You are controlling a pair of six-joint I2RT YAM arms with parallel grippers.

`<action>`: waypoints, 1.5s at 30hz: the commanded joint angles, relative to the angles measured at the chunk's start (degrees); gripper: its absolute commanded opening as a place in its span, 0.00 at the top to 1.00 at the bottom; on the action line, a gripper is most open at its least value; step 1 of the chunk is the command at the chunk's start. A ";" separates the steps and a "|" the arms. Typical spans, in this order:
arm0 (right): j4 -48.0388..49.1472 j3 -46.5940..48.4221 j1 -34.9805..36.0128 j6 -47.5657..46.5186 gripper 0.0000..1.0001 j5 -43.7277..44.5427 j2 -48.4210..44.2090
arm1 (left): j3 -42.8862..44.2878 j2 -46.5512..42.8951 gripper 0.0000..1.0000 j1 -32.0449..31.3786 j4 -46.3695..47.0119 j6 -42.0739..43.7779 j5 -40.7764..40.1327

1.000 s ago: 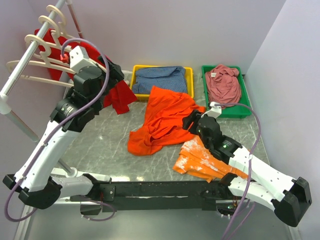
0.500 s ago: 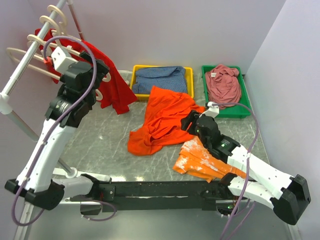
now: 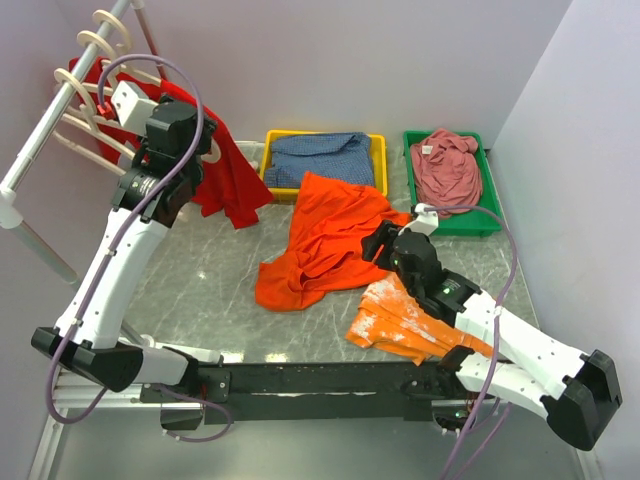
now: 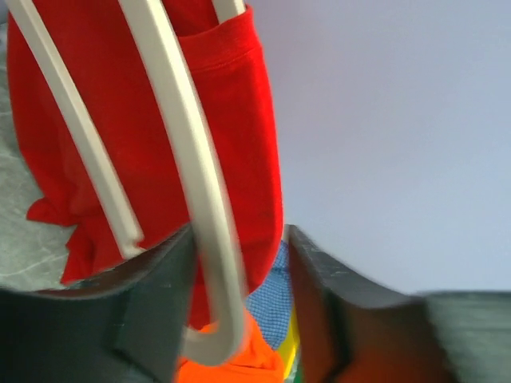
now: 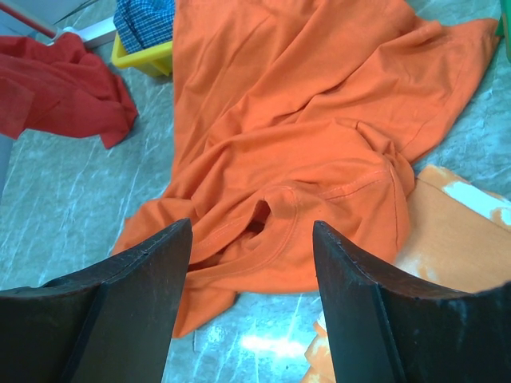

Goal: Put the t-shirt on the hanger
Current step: Pick up the hanger from the clothesline.

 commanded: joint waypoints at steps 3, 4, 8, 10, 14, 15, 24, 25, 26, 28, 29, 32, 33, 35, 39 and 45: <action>2.16 1.82 0.05 -1.47 0.30 1.48 -1.31 | 2.27 -1.09 0.60 0.20 3.71 -0.54 0.54; 2.25 1.73 0.05 -1.56 0.30 1.48 -1.22 | 2.27 -1.27 0.63 0.20 3.79 -0.46 0.72; 2.60 2.08 0.05 -1.56 0.30 1.13 -0.17 | 1.48 -2.24 0.72 0.03 4.05 0.07 1.16; 2.78 2.17 0.05 -1.74 0.30 1.13 0.01 | 1.13 -2.94 0.77 -0.06 4.75 0.24 0.90; 2.69 3.05 0.05 -2.18 0.30 1.13 0.97 | 2.26 -2.94 0.87 -2.08 5.29 3.22 -1.82; 2.69 3.22 0.05 -2.27 0.30 1.21 1.15 | 2.62 -2.68 0.87 -2.61 5.20 3.67 -2.70; 1.99 5.07 0.05 -2.70 0.29 1.30 3.17 | 1.04 -5.57 0.87 -8.32 5.11 2.71 -7.62; 1.99 5.33 0.05 -2.79 0.29 1.30 3.26 | -0.01 -5.93 0.87 -9.89 4.94 2.01 -8.33; 1.99 5.42 0.05 -2.88 0.29 1.22 3.26 | -0.63 -6.36 0.87 -10.86 4.93 1.13 -9.55; 2.34 5.42 -0.04 -3.14 0.29 1.04 3.17 | -2.03 -7.33 0.88 -13.75 5.37 0.95 -11.22; 2.34 5.42 0.05 -3.23 0.29 0.95 3.17 | -2.39 -7.51 0.89 -14.82 5.29 0.60 -12.54; 2.43 5.60 0.05 -3.76 0.29 1.21 3.44 | -3.79 -8.30 0.89 -18.60 4.23 -1.15 -14.48; 2.60 5.68 0.05 -3.93 0.29 1.30 3.35 | -4.49 -8.91 0.89 -19.39 4.14 -1.51 -15.53; 2.78 5.60 0.05 -3.94 0.29 1.13 3.44 | -5.64 -9.44 0.91 -22.03 3.97 -2.12 -17.29; 2.96 5.60 -0.04 -4.11 0.29 0.95 3.88 | -6.35 -10.76 0.92 -25.63 3.00 -2.65 -19.93; 3.66 5.77 -0.21 -4.46 0.28 1.04 4.75 | -7.66 -10.85 0.95 -36.60 2.30 -2.66 -26.69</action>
